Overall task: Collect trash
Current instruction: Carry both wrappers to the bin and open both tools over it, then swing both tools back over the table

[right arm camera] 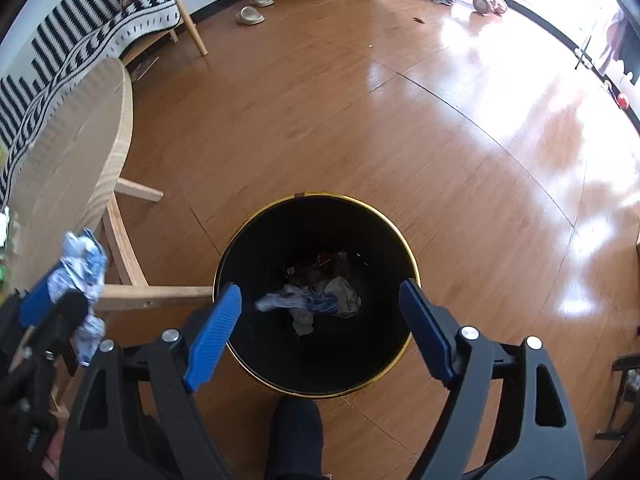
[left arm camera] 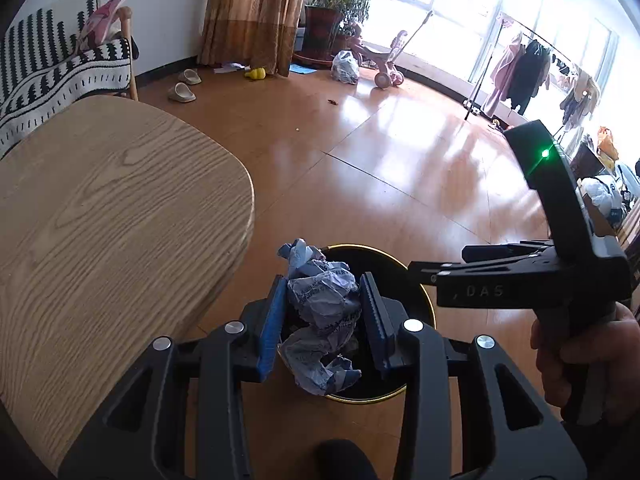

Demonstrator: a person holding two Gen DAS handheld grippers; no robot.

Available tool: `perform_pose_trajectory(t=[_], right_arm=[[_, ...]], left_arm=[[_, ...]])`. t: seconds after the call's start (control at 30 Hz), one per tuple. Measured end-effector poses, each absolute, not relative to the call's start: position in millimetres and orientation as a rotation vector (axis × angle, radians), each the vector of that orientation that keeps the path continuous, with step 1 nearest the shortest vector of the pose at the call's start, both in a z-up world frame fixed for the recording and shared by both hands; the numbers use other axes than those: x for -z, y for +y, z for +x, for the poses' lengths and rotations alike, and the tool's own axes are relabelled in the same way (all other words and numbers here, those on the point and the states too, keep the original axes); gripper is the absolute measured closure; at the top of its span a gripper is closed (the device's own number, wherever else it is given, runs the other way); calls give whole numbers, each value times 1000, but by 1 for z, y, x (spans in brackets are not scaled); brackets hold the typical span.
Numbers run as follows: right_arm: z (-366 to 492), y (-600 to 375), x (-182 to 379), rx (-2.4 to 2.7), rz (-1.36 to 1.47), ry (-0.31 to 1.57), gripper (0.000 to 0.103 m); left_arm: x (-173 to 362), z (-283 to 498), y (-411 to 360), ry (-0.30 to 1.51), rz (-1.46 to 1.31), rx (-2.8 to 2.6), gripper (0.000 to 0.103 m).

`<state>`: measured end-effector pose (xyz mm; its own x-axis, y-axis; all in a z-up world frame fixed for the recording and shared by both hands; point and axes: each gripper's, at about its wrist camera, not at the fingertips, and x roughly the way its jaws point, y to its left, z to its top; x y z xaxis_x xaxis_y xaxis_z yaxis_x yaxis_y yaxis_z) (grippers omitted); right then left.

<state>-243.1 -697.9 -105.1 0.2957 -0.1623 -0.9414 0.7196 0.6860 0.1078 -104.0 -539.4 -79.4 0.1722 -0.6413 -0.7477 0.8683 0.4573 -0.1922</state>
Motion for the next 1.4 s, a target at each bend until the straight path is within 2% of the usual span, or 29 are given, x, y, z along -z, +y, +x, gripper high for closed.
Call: perform_pose_trajectory(t=[0.33,0.37,0.4,0.43,0.47,0.6,0.83,1.13,1.4], right_arm=[[-275,-722,80,732,697,1005,24],[-278,-724,77,743,704,989,24],[-280,-725,73,751,711,968,23],[-281,-726,70,755,715,954,23],[-283,-727,66,762,718,939,23],[-278,-722,59,754,707,927,22],[-237,-688,40,669,670,913,19],[-113,-545,-8,320,493,866,16],[-12,-375,-13,-34,353,927,16]], left_arm=[[103,-115,-578,980,295,1180,65],[103,-116,-580,975,295,1188,63],[103,-119,-584,964,297,1195,52],[102,-121,-587,947,300,1199,35],[102,-123,-587,932,298,1191,30],[101,-120,-585,929,295,1181,27],[71,-92,-538,891,282,1081,13],[13,-4,-371,834,195,733,12],[-10,61,-156,818,66,334,12]])
